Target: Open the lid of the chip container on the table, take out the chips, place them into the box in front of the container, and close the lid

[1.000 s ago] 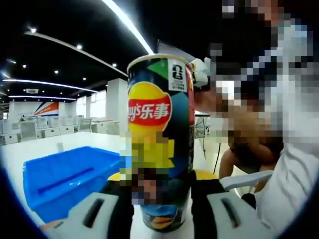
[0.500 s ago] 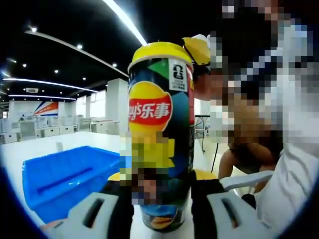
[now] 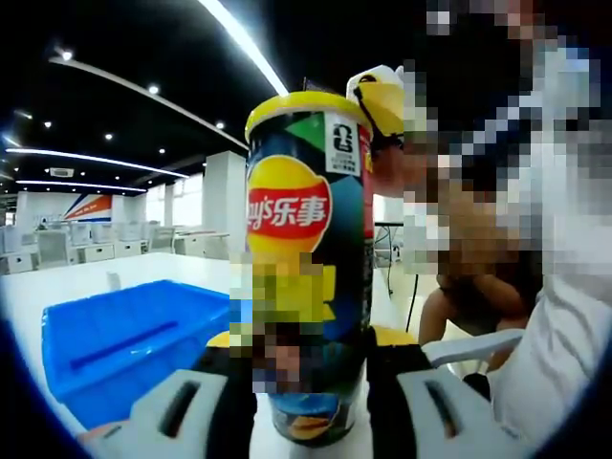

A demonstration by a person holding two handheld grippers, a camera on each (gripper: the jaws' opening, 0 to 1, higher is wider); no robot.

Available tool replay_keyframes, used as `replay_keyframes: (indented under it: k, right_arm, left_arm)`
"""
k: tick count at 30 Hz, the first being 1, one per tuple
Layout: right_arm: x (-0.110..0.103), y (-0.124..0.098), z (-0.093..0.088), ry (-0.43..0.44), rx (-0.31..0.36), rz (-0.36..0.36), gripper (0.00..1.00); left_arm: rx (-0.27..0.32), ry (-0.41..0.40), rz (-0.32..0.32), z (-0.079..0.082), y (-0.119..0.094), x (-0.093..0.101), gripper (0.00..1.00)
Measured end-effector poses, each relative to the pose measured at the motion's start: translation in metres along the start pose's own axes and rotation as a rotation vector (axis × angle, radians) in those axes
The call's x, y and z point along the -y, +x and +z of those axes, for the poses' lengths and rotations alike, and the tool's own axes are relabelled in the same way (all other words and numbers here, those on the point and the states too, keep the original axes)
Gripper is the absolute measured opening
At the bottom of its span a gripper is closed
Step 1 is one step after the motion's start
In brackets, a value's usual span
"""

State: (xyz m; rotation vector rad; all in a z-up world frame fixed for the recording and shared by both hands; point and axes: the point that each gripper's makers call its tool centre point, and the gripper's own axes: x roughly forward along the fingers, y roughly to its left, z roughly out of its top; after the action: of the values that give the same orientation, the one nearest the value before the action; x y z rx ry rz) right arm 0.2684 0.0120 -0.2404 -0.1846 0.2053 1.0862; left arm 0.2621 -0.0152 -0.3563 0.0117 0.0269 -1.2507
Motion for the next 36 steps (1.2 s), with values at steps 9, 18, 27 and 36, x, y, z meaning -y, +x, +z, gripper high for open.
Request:
replay_keyframes:
  k: [9, 18, 27, 36]
  right_arm:
    - [-0.007, -0.003, 0.004, -0.092, 0.034, 0.034, 0.62]
    - [0.006, -0.038, 0.048, 0.087, 0.335, 0.096, 0.64]
    - [0.033, -0.067, 0.043, 0.122, 0.433, 0.064, 0.45]
    - [0.025, -0.054, 0.027, 0.025, 0.344, 0.11, 0.13]
  left_arm:
    - [0.001, -0.001, -0.005, 0.0, 0.0, 0.0, 0.45]
    - [0.01, 0.027, -0.033, -0.003, -0.004, 0.001, 0.47]
    - [0.183, -0.107, -0.036, 0.052, -0.061, -0.026, 0.47]
    - [0.149, -0.074, -0.098, 0.153, -0.075, -0.025, 0.02]
